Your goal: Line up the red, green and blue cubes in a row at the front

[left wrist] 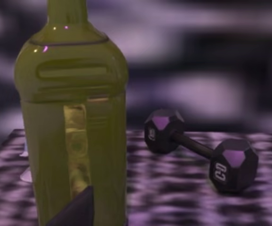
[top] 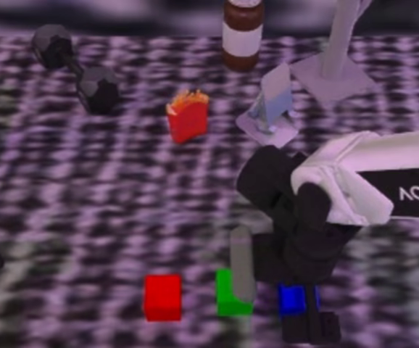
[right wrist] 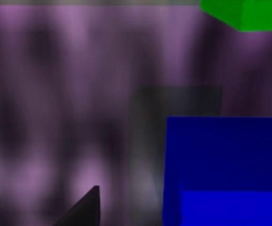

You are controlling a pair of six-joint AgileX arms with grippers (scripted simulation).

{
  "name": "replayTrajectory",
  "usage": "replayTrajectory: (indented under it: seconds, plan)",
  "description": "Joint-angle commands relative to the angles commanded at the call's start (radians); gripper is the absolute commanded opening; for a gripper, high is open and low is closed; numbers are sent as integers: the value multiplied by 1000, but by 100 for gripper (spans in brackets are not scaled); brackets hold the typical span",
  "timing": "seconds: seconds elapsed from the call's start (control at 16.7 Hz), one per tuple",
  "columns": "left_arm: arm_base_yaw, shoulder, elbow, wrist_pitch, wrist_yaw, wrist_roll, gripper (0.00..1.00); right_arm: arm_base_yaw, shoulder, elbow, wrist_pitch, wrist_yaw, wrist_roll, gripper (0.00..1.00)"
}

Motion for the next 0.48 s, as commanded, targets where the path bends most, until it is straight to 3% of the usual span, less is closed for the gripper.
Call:
replayTrajectory:
  seconds: [0.48]
  plan:
    - [0,0,0,0,0,0,100,7,-94,131,-237,-1,-5,100]
